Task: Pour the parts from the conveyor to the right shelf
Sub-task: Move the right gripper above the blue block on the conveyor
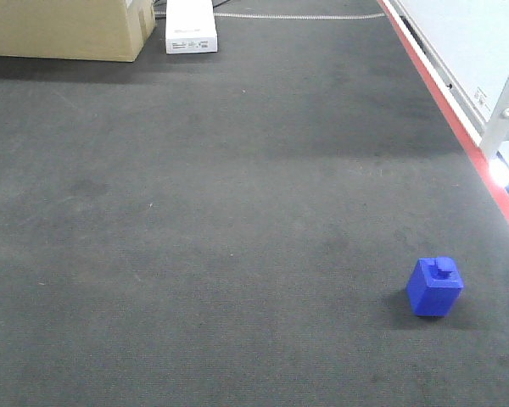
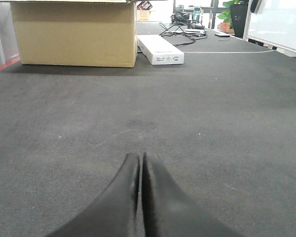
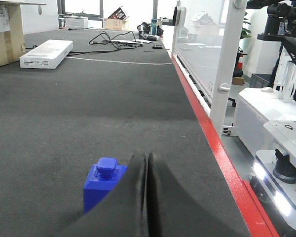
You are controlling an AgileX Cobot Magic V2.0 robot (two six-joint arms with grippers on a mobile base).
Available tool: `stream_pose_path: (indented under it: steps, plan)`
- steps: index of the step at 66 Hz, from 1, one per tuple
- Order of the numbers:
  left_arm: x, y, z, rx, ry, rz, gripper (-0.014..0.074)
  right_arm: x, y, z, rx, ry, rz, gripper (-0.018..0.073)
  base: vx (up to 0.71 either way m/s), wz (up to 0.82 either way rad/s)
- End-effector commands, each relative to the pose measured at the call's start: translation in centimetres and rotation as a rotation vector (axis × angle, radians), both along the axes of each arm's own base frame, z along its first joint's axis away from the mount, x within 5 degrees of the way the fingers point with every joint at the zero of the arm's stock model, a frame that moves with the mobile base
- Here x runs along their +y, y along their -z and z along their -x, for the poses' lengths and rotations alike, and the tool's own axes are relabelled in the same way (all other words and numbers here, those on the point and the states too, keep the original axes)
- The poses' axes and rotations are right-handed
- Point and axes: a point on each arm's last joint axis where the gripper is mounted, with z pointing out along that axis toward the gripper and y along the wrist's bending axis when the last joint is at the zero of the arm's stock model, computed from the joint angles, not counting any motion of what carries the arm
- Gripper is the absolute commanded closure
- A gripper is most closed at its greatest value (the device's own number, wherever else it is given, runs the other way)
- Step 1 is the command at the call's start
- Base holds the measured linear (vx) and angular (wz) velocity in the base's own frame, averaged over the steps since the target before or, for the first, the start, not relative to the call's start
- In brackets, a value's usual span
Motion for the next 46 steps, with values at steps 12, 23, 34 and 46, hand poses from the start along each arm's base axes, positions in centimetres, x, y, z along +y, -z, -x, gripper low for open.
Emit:
stream_pose_path:
  steps: [12, 23, 34, 46]
  plan:
    - [-0.04, -1.29, -0.09, -0.083, 0.006, 0.017, 0.0603, 0.06, -0.45, 0.07, -0.078, -0.004, 0.015, 0.0567, 0.00, 0.00]
    - [-0.04, -1.29, -0.09, -0.083, 0.006, 0.017, 0.0603, 0.06, -0.45, 0.07, -0.078, -0.004, 0.015, 0.0567, 0.00, 0.00]
    - [-0.04, -1.29, -0.09, -0.083, 0.006, 0.017, 0.0603, 0.06, -0.45, 0.07, -0.078, -0.004, 0.015, 0.0567, 0.00, 0.00]
    - [-0.04, -1.29, -0.09, -0.083, 0.006, 0.017, 0.0603, 0.06, -0.45, 0.07, -0.078, -0.004, 0.015, 0.0567, 0.00, 0.00]
